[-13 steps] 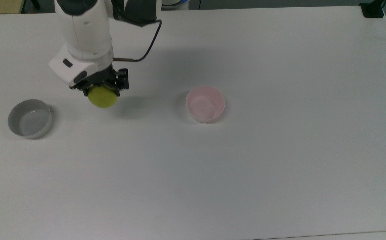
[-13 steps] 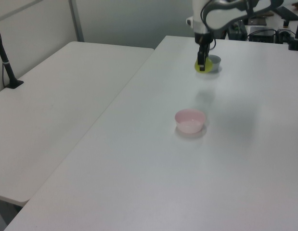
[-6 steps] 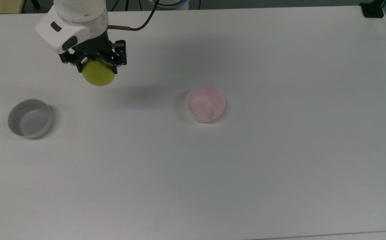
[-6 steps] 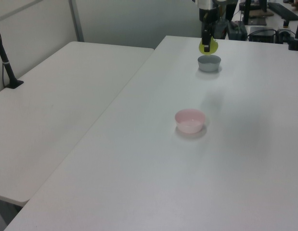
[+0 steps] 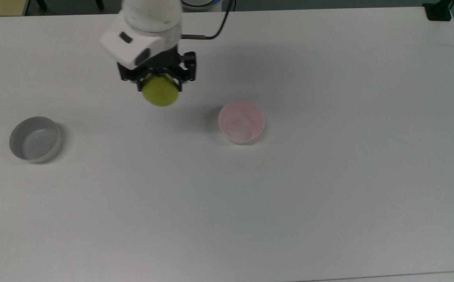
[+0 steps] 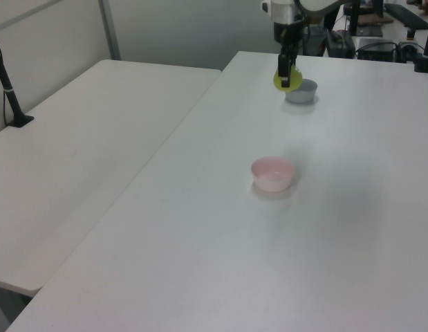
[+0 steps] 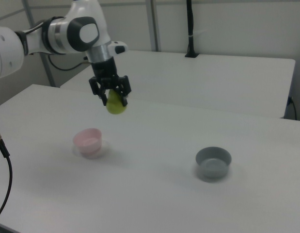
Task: Place the pear in the bowl
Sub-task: 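Lift the pear up off the table, then carry the pear over the pink bowl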
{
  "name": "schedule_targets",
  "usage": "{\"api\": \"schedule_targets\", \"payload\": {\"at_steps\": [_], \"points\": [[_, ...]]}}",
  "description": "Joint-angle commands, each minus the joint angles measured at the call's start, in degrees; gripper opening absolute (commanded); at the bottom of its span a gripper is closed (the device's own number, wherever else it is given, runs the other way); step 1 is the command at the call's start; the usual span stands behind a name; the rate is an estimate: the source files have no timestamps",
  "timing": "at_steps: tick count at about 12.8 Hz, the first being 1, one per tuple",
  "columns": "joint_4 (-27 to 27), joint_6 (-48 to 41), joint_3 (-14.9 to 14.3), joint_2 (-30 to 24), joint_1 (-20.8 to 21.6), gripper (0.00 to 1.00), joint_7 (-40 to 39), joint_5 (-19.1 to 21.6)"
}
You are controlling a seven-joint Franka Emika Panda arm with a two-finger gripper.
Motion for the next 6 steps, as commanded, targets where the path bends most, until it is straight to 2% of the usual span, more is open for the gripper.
{"api": "schedule_targets", "payload": {"at_steps": [1, 6], "points": [[-2.5, -1.4, -0.6, -2.1, 5.9, 0.56, 4.7, 0.6], [-4.1, -2.0, -0.5, -2.9, 14.0, 0.57, 12.2, 0.6]]}}
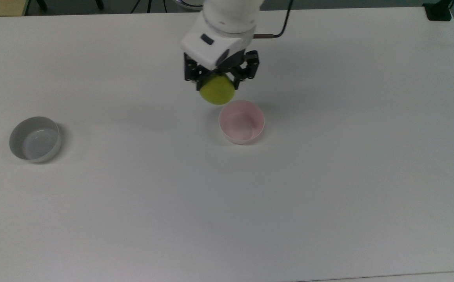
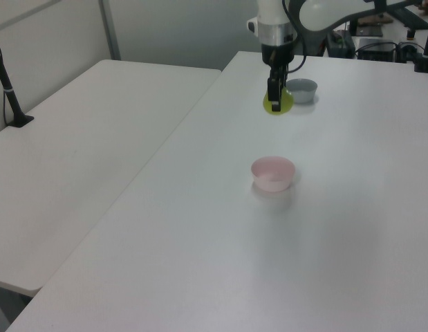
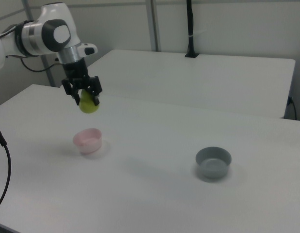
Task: Place the pear in the bowl
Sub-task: 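Carry the pear over the pink bowl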
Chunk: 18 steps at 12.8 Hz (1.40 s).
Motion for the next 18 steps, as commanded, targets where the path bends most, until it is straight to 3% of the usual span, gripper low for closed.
{"api": "schedule_targets", "payload": {"at_steps": [1, 5, 13, 18], "points": [[-3.0, -1.5, -0.8, -2.9, 5.6, 0.57, 4.9, 0.6], [-6.4, -0.4, -0.8, -2.9, 7.1, 0.57, 5.9, 0.5], [-17.4, 16.9, -0.7, -2.5, 6.1, 0.57, 5.3, 0.6], [-18.3, 22.6, -0.8, -0.5, 5.2, 0.57, 5.2, 0.6]]}}
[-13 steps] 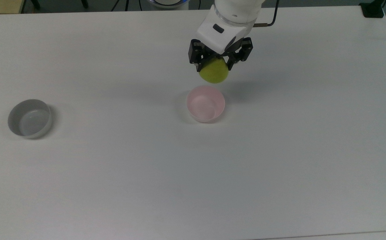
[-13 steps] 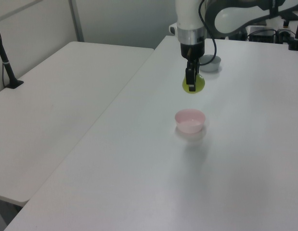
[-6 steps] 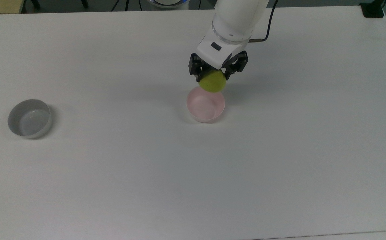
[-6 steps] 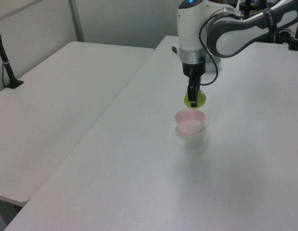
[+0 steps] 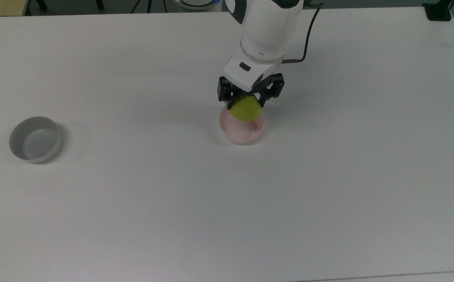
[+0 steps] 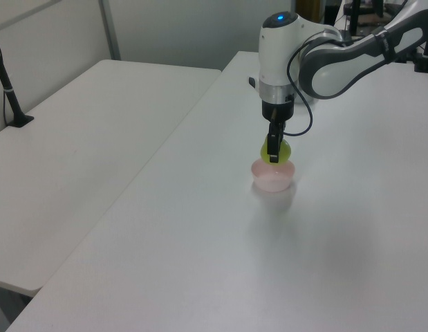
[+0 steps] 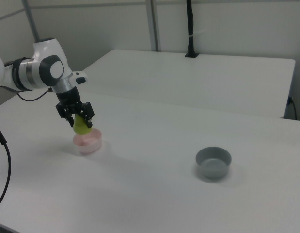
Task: Place the pear in the bowl
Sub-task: 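Lower the pear into the pink bowl and open the gripper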
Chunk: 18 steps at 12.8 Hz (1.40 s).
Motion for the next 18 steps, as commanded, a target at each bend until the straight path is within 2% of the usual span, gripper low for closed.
{"api": "schedule_targets", "payload": {"at_steps": [1, 7, 13, 16, 17, 18], "points": [[-2.0, 4.1, -0.4, 0.1, -0.2, 0.57, -0.2, 0.6], [-1.9, 6.8, -0.5, 2.5, -1.4, 0.57, -0.2, 0.2], [-2.5, 6.7, -0.5, 3.2, -0.9, 0.59, 0.6, 0.0], [-2.7, 6.8, -0.5, 3.2, -0.7, 0.64, 2.0, 0.0], [-2.7, 6.8, -0.5, 3.2, -0.7, 0.69, 2.3, 0.0], [-2.7, 6.8, -0.5, 3.2, -0.6, 0.85, 2.7, 0.0]]}}
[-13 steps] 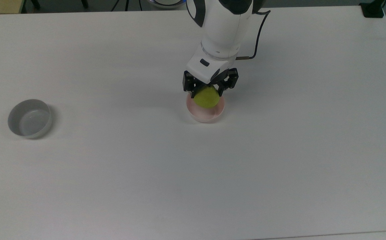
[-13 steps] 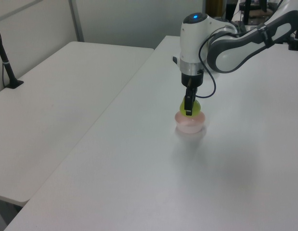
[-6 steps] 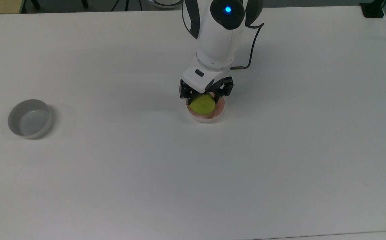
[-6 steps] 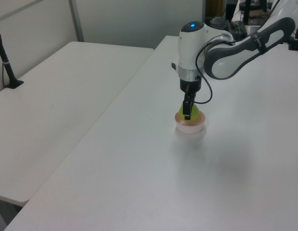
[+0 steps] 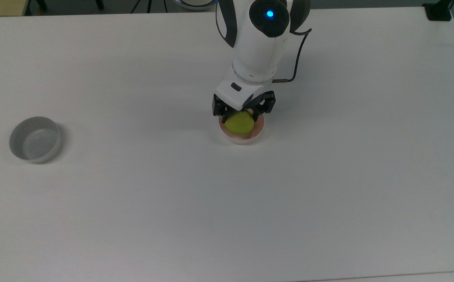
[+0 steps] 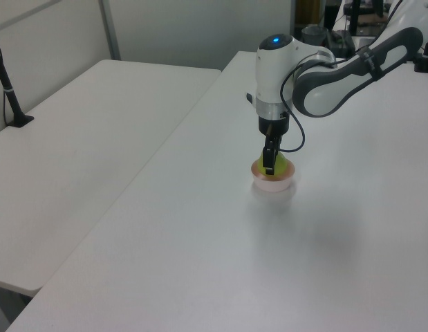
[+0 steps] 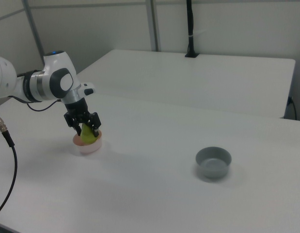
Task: Place the pear in the bowl
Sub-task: 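Lower the pear into the pink bowl and open the gripper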
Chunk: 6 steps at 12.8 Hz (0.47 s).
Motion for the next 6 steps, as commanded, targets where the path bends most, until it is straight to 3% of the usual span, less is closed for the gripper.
{"api": "schedule_targets", "payload": {"at_steps": [1, 3, 6], "points": [[-1.6, 1.6, -0.4, -1.0, 0.8, 0.91, 2.8, 0.1], [-1.5, 1.6, -0.4, -1.0, 0.7, 1.0, 3.2, 0.1], [-1.4, 1.4, -0.4, -1.1, 0.8, 1.0, 3.2, 0.1]]}}
